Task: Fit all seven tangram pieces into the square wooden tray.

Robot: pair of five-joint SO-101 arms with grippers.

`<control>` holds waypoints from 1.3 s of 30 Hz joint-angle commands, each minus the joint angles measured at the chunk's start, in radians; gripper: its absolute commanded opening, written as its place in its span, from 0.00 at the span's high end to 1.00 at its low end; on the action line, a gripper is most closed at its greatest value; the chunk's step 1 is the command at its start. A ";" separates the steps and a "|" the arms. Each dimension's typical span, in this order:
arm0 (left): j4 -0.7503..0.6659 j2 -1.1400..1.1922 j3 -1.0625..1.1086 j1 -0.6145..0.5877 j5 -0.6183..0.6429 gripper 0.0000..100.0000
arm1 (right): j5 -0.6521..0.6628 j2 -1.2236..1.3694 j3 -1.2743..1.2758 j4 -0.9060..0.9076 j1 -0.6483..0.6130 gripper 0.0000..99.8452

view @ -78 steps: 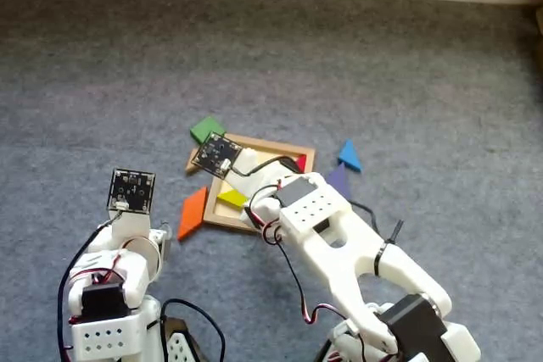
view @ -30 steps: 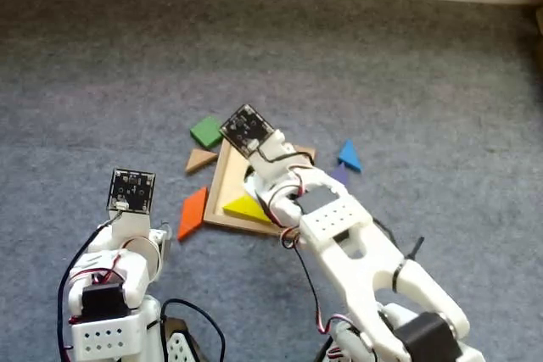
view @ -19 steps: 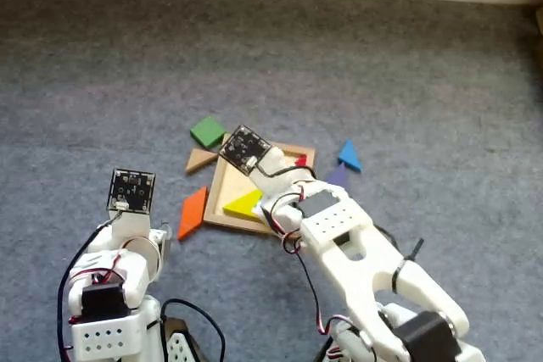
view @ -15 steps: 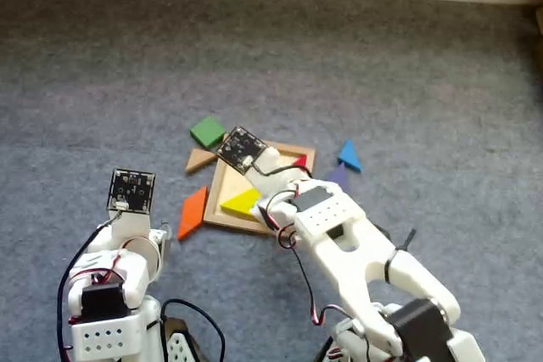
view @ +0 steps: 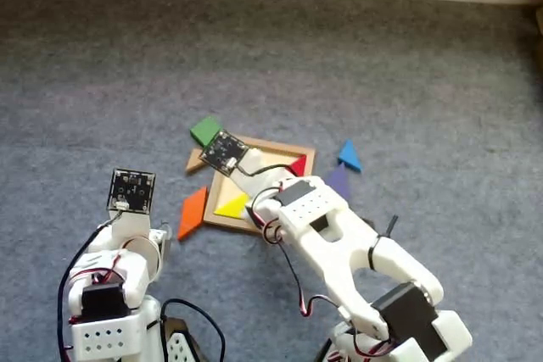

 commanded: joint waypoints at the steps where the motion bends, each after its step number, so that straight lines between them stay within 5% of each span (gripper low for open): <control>1: -0.018 -0.053 -0.005 0.012 -0.009 0.81 | 0.081 0.016 -0.050 0.084 0.007 0.99; 22: -0.018 -0.053 -0.005 0.012 -0.009 0.81 | 0.252 -0.136 -0.091 0.283 0.139 0.99; 31: -0.018 -0.053 -0.005 0.013 -0.009 0.81 | 0.117 -0.453 -0.010 0.240 0.219 0.99; 39: -0.018 -0.053 -0.005 0.013 -0.009 0.81 | -0.138 -0.303 -0.088 0.143 0.397 0.91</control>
